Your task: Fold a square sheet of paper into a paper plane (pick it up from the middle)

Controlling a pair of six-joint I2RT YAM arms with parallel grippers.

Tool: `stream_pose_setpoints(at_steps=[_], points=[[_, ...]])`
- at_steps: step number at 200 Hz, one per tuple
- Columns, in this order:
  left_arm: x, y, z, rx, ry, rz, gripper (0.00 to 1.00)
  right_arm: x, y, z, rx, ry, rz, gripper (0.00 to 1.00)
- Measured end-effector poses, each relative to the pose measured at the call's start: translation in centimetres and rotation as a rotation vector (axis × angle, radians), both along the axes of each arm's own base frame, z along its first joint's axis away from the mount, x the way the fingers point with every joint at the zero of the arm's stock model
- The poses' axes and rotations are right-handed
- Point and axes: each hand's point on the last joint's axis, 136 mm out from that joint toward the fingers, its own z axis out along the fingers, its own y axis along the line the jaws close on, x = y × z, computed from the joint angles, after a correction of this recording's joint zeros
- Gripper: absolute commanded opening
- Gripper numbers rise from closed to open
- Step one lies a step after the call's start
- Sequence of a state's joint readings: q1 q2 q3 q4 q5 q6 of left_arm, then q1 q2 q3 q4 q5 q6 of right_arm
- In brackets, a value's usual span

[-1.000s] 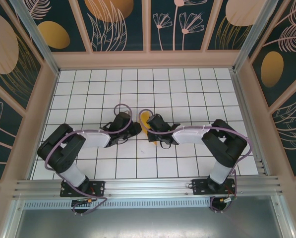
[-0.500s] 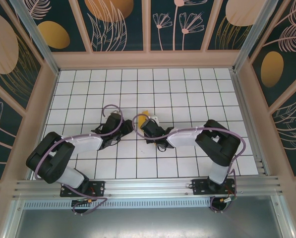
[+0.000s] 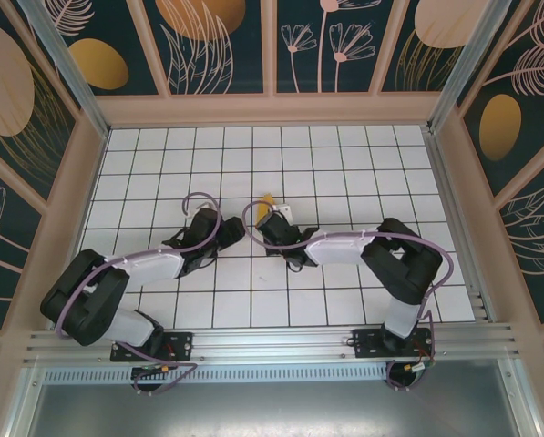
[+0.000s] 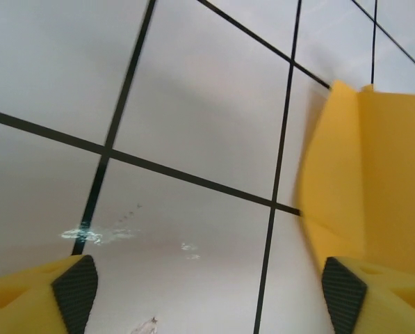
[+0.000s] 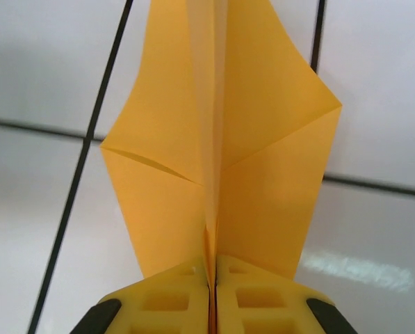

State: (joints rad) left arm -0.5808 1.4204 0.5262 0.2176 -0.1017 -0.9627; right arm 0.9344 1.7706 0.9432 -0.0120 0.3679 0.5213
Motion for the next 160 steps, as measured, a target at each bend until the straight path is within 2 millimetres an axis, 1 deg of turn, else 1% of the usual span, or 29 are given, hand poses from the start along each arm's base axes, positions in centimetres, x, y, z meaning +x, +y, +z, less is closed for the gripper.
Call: stream_pose_setpoints(at_steps=[13, 39, 53, 64, 85, 102, 137, 160], points=[[0.1, 0.7, 0.6, 0.022, -0.018, 0.016, 0.98, 1.9, -0.6, 1.3, 0.025, -0.025, -0.034, 0.11], [0.2, 2.4, 1.9, 0.077, -0.057, 0.061, 0.99, 5.8, -2.1, 3.4, 0.07, -0.059, -0.097, 0.11], [0.3, 3.4, 2.5, 0.109, -0.077, 0.083, 0.99, 7.6, -2.6, 4.0, 0.081, -0.072, -0.12, 0.11], [0.3, 4.1, 2.9, 0.132, -0.089, 0.099, 0.98, 9.0, -2.6, 4.2, 0.088, -0.076, -0.128, 0.11], [0.3, 5.0, 3.4, 0.165, -0.105, 0.118, 0.98, 11.2, -1.9, 3.5, 0.083, -0.078, -0.13, 0.11], [0.2, 5.3, 3.3, 0.181, -0.102, 0.119, 0.99, 12.3, -1.3, 2.3, 0.068, -0.066, -0.125, 0.12], [0.1, 5.4, 3.1, 0.191, -0.095, 0.114, 0.98, 13.6, -0.5, -0.2, 0.025, -0.035, -0.117, 0.14], [0.0, 5.4, 2.7, 0.198, -0.085, 0.112, 0.99, 13.8, -0.3, -1.6, 0.004, -0.013, -0.118, 0.17]])
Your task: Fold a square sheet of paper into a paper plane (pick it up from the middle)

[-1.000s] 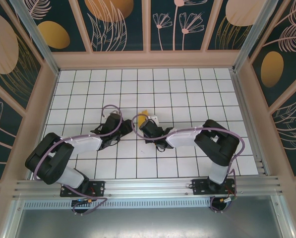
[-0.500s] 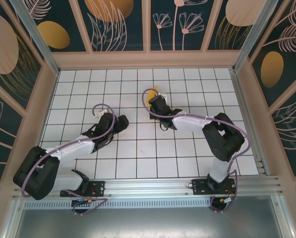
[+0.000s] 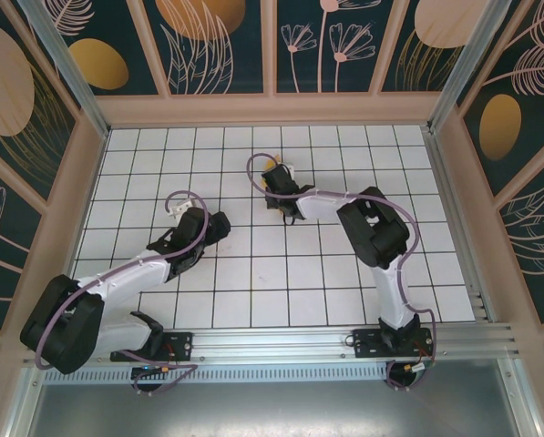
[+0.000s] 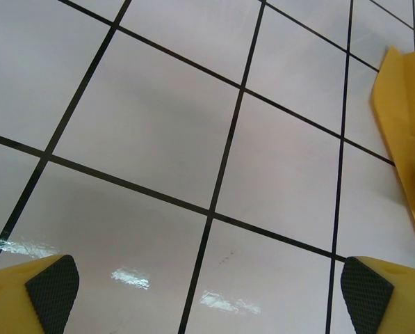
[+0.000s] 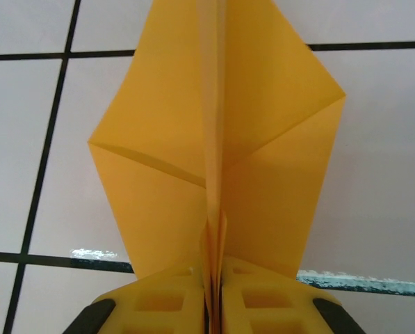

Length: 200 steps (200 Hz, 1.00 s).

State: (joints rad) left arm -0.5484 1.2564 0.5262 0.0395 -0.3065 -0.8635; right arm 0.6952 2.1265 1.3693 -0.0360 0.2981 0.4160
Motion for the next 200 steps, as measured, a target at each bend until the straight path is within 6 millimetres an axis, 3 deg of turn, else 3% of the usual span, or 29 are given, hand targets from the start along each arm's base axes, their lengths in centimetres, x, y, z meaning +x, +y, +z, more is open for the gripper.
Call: stream_pose_setpoints(at_steps=[83, 112, 132, 155, 180, 200], points=[[0.0, 0.0, -0.2, 0.008, 0.006, -0.007, 0.99, 0.7, 0.8, -0.6, -0.055, -0.004, -0.015, 0.21], [0.0, 0.0, -0.2, 0.014, 0.005, -0.011, 0.99, 0.4, 1.1, -0.3, -0.078, 0.005, 0.001, 0.31], [-0.1, 0.1, -0.3, 0.027, 0.011, -0.015, 0.99, 0.0, 1.1, 0.5, -0.082, 0.011, 0.01, 0.43], [0.2, 0.3, 0.3, 0.048, 0.001, -0.013, 0.98, -0.3, 1.3, 4.8, -0.025, -0.027, 0.014, 0.57], [1.0, 0.5, 1.8, 0.07, -0.033, -0.004, 0.98, -0.9, 0.9, 13.5, 0.088, -0.147, 0.022, 0.68], [1.8, 1.0, 3.7, 0.093, -0.08, 0.014, 0.99, -1.4, -1.0, 20.1, 0.159, -0.26, 0.003, 0.76]])
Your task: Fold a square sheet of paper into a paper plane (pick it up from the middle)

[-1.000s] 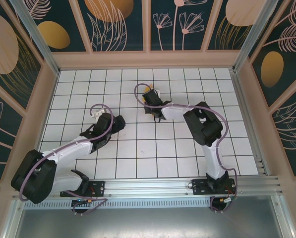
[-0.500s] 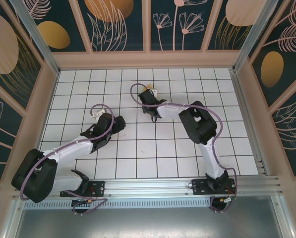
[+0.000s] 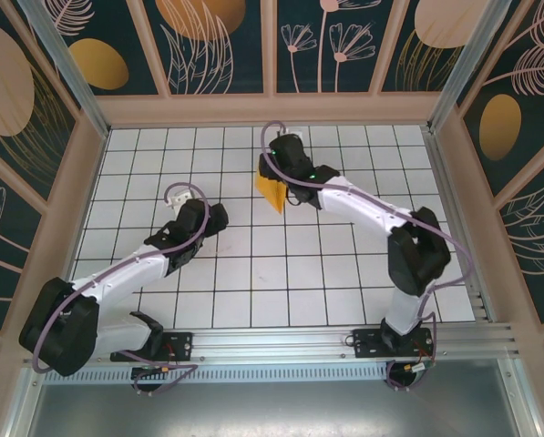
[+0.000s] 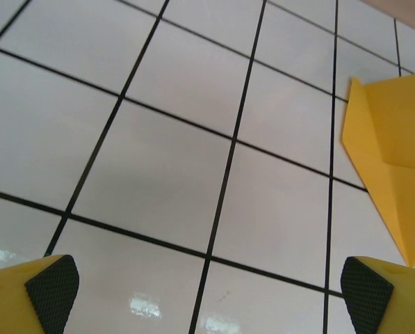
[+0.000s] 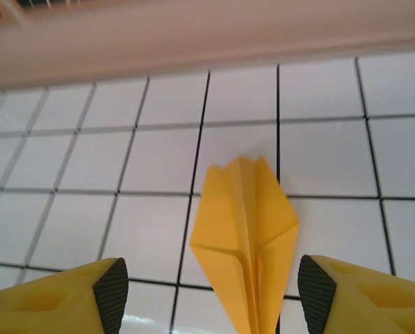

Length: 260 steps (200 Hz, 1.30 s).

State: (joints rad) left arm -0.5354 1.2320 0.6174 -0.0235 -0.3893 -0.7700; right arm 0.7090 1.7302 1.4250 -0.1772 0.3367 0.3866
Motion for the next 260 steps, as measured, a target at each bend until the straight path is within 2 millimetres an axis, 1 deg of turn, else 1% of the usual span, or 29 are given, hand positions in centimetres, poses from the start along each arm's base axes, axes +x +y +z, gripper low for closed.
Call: stream_pose_setpoints(at_steps=[8, 18, 25, 36, 46, 49, 53, 57, 65, 75, 81, 84, 97, 110, 124, 139, 151, 158, 176, 198, 218, 229, 260], points=[[0.3, 0.4, 0.9, 0.013, -0.026, 0.01, 0.98, -0.1, -1.3, 1.9, 0.012, -0.041, -0.025, 0.84], [0.6, 1.0, 1.8, 0.034, -0.058, 0.025, 0.98, -0.2, -3.2, 3.2, 0.001, -0.082, -0.054, 0.98], [0.8, 1.6, 2.5, 0.052, -0.083, 0.04, 0.99, -0.2, -4.8, 3.6, -0.008, -0.101, -0.087, 0.99], [1.1, 2.7, 3.8, 0.082, -0.126, 0.07, 0.99, -0.3, -7.5, 3.3, -0.034, -0.112, -0.146, 0.99], [1.4, 3.8, 5.1, 0.107, -0.181, 0.103, 0.98, -0.5, -10.0, 2.3, -0.064, -0.108, -0.191, 0.99], [1.4, 4.2, 5.4, 0.115, -0.198, 0.114, 0.98, -0.5, -11.1, 1.9, -0.076, -0.106, -0.214, 0.99], [1.5, 4.7, 5.9, 0.122, -0.221, 0.129, 0.98, -0.6, -11.9, 1.3, -0.085, -0.101, -0.229, 0.99], [1.5, 5.3, 6.3, 0.136, -0.244, 0.145, 0.99, -0.7, -13.2, 0.8, -0.097, -0.097, -0.256, 0.99], [1.3, 6.5, 6.8, 0.157, -0.281, 0.175, 0.99, -1.0, -15.4, -0.2, -0.117, -0.087, -0.302, 0.99], [1.2, 7.8, 7.0, 0.187, -0.313, 0.211, 0.99, -1.5, -18.8, -1.6, -0.142, -0.076, -0.374, 0.99], [1.0, 8.7, 6.9, 0.21, -0.328, 0.232, 0.98, -1.8, -20.6, -2.1, -0.15, -0.076, -0.414, 0.99], [1.0, 9.1, 6.9, 0.224, -0.333, 0.24, 0.99, -2.0, -21.8, -2.4, -0.153, -0.078, -0.443, 0.99], [0.6, 10.8, 6.1, 0.279, -0.336, 0.284, 0.99, -3.0, -25.7, -3.5, -0.162, -0.09, -0.534, 0.99], [0.3, 12.4, 5.2, 0.325, -0.325, 0.32, 0.99, -4.3, -29.0, -4.5, -0.162, -0.108, -0.614, 0.99], [0.0, 14.2, 4.3, 0.358, -0.312, 0.354, 0.98, -5.8, -31.7, -5.9, -0.162, -0.119, -0.68, 0.99], [-0.1, 15.6, 3.9, 0.381, -0.306, 0.369, 0.98, -6.7, -33.9, -7.3, -0.16, -0.111, -0.727, 0.99], [0.0, 16.4, 4.0, 0.395, -0.322, 0.371, 0.98, -7.2, -35.0, -8.3, -0.169, -0.111, -0.748, 0.99], [0.2, 16.5, 4.1, 0.402, -0.334, 0.36, 0.99, -7.4, -35.3, -8.6, -0.173, -0.12, -0.75, 0.99], [0.7, 16.7, 3.5, 0.421, -0.345, 0.323, 0.99, -7.6, -35.1, -9.6, -0.189, -0.14, -0.712, 0.99], [1.2, 16.6, 1.8, 0.437, -0.339, 0.256, 0.98, -7.4, -34.6, -10.5, -0.19, -0.169, -0.652, 0.99], [1.6, 16.0, 0.4, 0.441, -0.339, 0.186, 0.99, -7.1, -34.3, -11.0, -0.177, -0.199, -0.608, 0.99], [1.9, 15.6, 0.4, 0.436, -0.361, 0.157, 0.99, -6.9, -33.9, -11.3, -0.17, -0.212, -0.579, 0.99], [2.8, 15.0, 1.5, 0.415, -0.44, 0.105, 0.99, -6.3, -32.6, -11.5, -0.15, -0.263, -0.49, 0.99]])
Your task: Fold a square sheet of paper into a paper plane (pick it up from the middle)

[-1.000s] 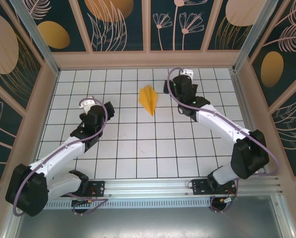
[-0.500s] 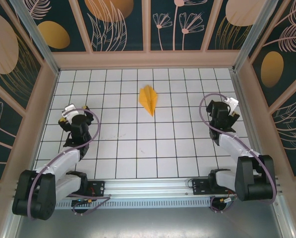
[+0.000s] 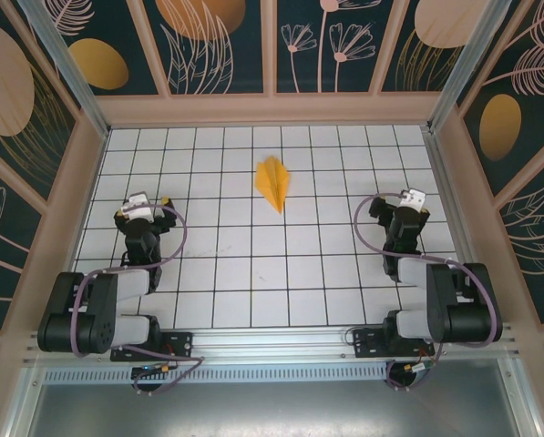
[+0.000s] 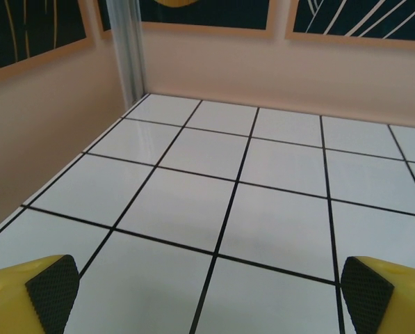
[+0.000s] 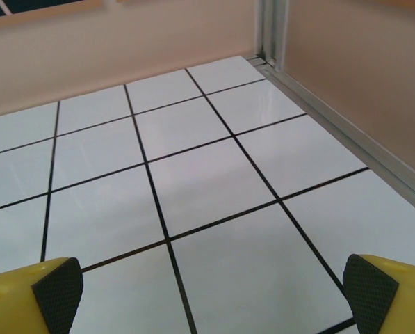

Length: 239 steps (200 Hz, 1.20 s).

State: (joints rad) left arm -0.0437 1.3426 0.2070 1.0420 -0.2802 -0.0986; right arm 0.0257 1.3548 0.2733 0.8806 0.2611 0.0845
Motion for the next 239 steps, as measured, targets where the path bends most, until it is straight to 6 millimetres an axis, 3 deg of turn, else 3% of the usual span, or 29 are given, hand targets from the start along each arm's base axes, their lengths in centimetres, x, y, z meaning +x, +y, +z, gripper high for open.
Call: stream_pose_setpoints(at_steps=[28, 65, 99, 140, 239], points=[[0.7, -0.6, 0.2, -0.007, -0.031, -0.051, 0.98, 0.7, 0.9, 0.4, -0.01, -0.041, 0.069, 0.99], [1.5, -1.0, -1.4, -0.012, -0.006, -0.08, 0.98, 1.3, 1.3, -0.4, -0.012, -0.055, 0.116, 0.99], [1.8, -0.9, -0.4, -0.013, -0.059, -0.082, 0.99, 1.1, 1.6, -1.0, -0.005, -0.059, 0.151, 0.99], [1.5, -0.5, 0.2, -0.01, -0.093, -0.057, 0.99, 1.3, 2.0, -0.4, -0.002, -0.088, 0.174, 0.99], [1.3, -0.1, 0.2, -0.007, -0.098, -0.036, 0.99, 1.3, 2.0, -0.2, -0.003, -0.098, 0.175, 0.99]])
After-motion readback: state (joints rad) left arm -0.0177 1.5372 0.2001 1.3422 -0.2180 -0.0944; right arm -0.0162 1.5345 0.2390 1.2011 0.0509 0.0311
